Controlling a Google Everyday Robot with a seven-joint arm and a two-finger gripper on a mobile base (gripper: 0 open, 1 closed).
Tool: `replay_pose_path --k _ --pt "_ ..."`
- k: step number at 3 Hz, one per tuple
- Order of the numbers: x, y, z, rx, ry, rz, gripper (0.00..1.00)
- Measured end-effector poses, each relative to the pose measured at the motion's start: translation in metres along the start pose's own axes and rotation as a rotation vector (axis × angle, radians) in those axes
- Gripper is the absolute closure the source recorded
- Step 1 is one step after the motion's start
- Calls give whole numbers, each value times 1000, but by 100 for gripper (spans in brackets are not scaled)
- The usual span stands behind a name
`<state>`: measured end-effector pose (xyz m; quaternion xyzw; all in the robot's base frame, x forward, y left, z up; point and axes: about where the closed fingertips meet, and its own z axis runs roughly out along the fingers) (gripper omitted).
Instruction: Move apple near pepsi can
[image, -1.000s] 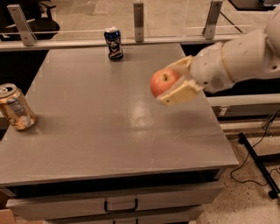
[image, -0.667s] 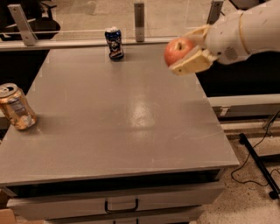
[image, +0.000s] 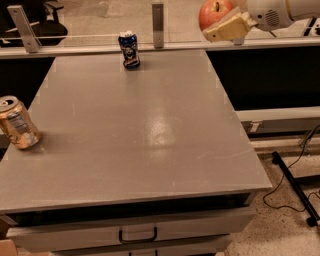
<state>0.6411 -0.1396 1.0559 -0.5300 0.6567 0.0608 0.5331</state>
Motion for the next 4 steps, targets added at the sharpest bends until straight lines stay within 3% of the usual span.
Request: replay_pose_path --k 1,2,3,4 --pt "0 0 0 0 0 0 100" --pt "1 -5 47 8 -22 23 100" --pt "5 -5 138 -8 -43 88 100" --pt "5 -2 208 -30 -39 133 100"
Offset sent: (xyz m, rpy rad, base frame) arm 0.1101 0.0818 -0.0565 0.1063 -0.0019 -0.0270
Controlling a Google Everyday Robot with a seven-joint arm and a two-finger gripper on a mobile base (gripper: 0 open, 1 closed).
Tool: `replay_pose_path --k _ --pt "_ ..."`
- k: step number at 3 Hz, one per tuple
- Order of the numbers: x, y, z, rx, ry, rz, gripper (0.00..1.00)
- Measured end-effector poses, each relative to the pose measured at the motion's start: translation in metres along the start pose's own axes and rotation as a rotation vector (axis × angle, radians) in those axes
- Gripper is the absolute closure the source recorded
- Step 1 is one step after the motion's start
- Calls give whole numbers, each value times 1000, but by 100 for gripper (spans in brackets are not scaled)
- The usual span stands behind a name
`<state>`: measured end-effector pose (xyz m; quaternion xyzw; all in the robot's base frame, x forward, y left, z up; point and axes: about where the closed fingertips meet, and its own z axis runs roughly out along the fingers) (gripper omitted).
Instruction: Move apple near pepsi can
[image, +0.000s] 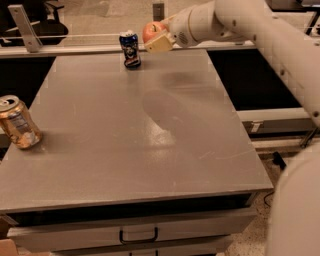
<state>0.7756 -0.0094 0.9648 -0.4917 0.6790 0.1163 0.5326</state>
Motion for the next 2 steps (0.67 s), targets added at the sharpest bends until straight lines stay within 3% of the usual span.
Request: replay_pose_path --k 1,2 --pt "17 -2 42 -2 59 40 100" --pt "43 -6 56 17 129 82 100"
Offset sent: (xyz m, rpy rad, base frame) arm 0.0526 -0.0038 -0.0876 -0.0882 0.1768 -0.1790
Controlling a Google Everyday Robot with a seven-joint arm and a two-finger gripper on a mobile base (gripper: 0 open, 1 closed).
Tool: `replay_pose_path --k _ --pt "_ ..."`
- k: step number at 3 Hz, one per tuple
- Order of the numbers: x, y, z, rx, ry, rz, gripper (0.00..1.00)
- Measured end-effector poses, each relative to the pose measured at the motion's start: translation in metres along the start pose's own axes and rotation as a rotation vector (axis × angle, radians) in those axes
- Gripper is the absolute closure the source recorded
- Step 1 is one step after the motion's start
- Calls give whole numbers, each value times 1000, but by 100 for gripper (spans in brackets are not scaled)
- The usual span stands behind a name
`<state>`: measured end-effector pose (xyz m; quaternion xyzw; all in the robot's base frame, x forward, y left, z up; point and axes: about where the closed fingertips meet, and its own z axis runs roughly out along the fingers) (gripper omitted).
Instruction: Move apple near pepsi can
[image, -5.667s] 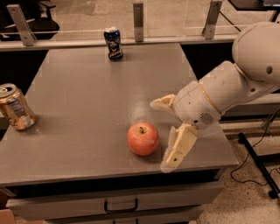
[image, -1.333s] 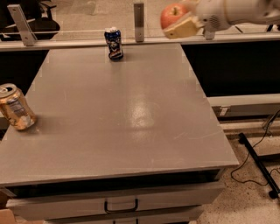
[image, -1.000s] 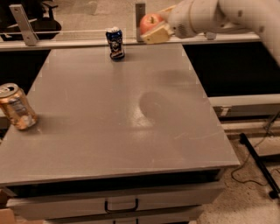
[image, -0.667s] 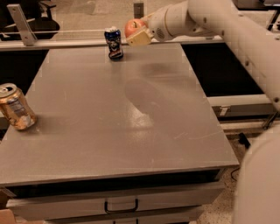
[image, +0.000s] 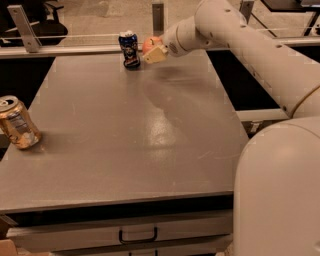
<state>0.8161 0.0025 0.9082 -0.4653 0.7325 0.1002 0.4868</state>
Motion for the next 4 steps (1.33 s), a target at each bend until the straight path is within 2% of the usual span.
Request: replay_pose_path --k 1,2,4 --pt "16 1 12 -11 35 47 100" --pt "19 7 25 -49 45 76 82" --pt "27 13 35 -84 68 111 35"
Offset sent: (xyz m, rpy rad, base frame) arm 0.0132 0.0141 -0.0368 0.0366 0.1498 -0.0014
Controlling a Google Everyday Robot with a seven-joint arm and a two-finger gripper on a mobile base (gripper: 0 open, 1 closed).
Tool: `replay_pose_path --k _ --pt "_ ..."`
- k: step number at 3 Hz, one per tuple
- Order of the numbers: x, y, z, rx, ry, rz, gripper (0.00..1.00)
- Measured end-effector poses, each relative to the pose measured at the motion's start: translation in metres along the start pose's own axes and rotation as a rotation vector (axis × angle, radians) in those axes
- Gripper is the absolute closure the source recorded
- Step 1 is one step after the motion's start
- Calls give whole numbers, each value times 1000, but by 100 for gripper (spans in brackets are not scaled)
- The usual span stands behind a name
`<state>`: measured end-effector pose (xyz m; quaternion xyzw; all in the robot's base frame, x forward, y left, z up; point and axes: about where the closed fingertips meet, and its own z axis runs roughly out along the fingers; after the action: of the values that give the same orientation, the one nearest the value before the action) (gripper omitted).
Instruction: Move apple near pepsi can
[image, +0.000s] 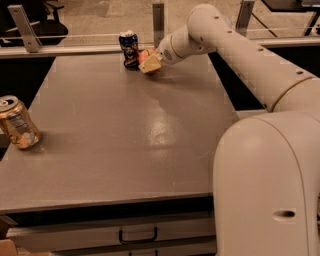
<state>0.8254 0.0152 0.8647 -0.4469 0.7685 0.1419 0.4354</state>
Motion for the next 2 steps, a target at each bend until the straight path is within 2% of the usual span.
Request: replay_pose_path --k 1,2 --pt "3 1 1 -6 4 12 13" --pt "5 1 -1 -6 -2 21 0"
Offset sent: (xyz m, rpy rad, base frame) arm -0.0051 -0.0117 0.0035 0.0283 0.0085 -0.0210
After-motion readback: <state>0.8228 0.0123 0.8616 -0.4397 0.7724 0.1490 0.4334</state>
